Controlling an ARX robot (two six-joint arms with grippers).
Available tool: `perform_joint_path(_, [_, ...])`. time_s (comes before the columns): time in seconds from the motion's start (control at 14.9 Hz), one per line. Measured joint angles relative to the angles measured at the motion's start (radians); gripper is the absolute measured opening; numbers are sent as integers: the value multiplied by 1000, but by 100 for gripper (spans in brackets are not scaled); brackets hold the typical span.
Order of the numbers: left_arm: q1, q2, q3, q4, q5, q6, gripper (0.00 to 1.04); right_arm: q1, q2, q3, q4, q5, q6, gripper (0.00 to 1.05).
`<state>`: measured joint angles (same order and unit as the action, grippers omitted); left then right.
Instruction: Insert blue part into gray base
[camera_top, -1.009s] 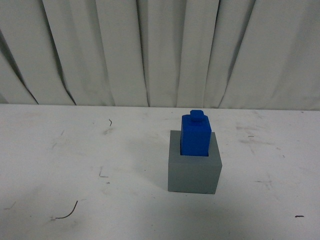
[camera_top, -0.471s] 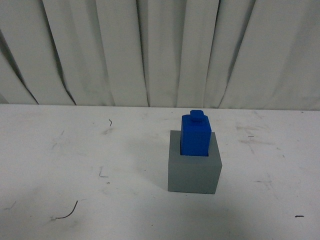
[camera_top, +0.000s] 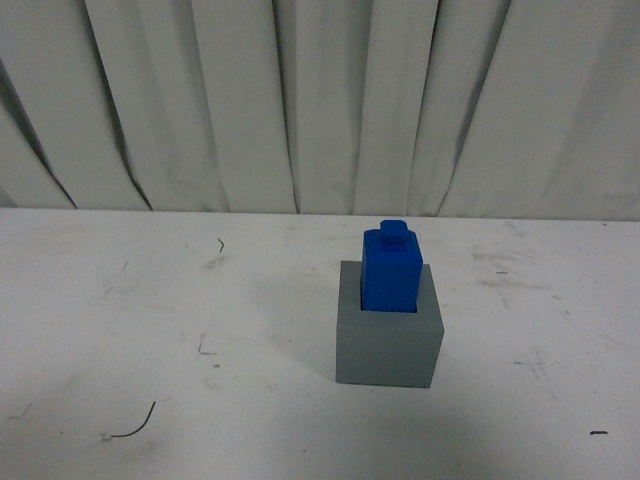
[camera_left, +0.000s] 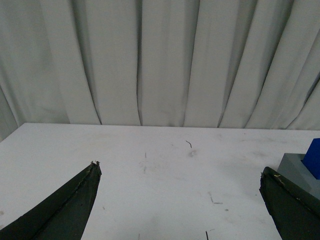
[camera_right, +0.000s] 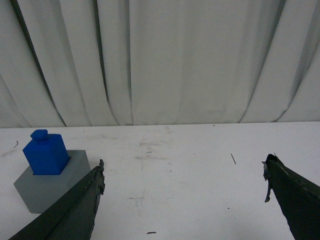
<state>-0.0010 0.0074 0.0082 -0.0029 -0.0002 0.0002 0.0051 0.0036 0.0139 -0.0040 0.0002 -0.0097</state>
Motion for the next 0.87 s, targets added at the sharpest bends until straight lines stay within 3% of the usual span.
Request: perform_joint_path(0.87, [0, 0, 0, 0, 0, 0, 98, 0, 0, 0, 0, 0, 0, 98])
